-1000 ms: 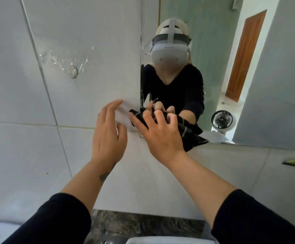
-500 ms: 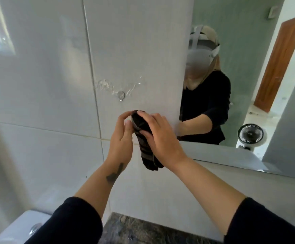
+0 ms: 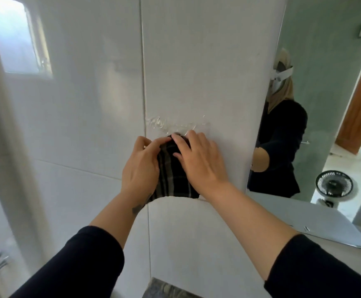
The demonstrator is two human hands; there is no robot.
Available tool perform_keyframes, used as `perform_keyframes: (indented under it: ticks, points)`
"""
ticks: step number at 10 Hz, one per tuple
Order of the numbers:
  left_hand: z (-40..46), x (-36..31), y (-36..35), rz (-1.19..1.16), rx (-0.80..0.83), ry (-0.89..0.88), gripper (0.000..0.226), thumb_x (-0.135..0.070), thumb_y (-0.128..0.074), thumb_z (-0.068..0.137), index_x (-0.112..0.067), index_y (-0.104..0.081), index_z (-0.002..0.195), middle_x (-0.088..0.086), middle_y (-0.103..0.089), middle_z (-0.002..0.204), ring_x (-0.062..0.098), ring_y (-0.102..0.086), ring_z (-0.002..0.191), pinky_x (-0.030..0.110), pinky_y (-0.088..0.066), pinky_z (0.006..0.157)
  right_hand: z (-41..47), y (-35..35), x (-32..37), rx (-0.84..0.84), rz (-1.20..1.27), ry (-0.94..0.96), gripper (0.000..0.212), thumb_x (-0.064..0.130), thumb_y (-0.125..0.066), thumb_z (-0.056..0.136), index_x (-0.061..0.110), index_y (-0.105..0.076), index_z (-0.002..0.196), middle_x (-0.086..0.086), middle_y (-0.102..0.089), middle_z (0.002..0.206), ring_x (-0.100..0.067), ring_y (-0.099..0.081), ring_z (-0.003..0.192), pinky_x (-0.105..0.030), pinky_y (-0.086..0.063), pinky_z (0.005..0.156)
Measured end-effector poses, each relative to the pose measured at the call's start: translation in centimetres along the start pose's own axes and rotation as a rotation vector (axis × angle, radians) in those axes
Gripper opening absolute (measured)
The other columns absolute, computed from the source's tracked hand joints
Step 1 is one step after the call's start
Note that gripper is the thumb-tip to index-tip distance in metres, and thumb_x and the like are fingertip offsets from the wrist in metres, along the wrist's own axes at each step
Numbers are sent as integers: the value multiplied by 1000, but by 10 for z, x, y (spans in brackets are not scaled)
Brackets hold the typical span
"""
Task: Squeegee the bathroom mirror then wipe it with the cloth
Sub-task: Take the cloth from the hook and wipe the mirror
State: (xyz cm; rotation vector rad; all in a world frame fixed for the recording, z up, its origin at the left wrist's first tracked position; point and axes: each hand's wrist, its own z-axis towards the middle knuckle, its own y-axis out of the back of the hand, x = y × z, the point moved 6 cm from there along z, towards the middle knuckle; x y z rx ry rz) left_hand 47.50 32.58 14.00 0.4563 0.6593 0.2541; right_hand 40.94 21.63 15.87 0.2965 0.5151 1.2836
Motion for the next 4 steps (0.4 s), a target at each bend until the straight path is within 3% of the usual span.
perform_keyframes:
  ticks: [1,2,3,4]
  points:
    - [1,6,-7,54,-5,-4,40,-24,-40,96,-46,-51,127,-12,-41,101,10,-51,84,21,-40,61,-11,-7,1,1,-108,-33,42,32,-58,88,15,-57,127,-4,-62,97,-24,-57,82,-34,-41,61]
    - [-9,12,-17,21,-7,8,46,-19,-38,95,-45,-46,132,-10,-45,102,13,-53,88,30,-49,67,-22,-7,2,23,-67,-163,46,34,-60,87,18,-56,129,-1,-63,92,-23,-55,82,-34,-39,62]
    - [-10,15,-23,-96,-42,29,51,-12,-38,95,-42,-46,135,-7,-46,104,15,-49,99,36,-47,87,-27,-7,14,150,105,-301,55,35,-57,89,22,-42,140,-2,-61,105,-25,-52,96,-36,-40,73]
    - [-26,17,-28,-53,-22,83,57,-8,-39,94,-39,-36,142,0,-43,126,20,-38,115,42,-35,104,-44,-3,9,337,321,-396,63,39,-50,93,36,-19,148,-1,-46,122,-23,-38,115,-36,-36,90]
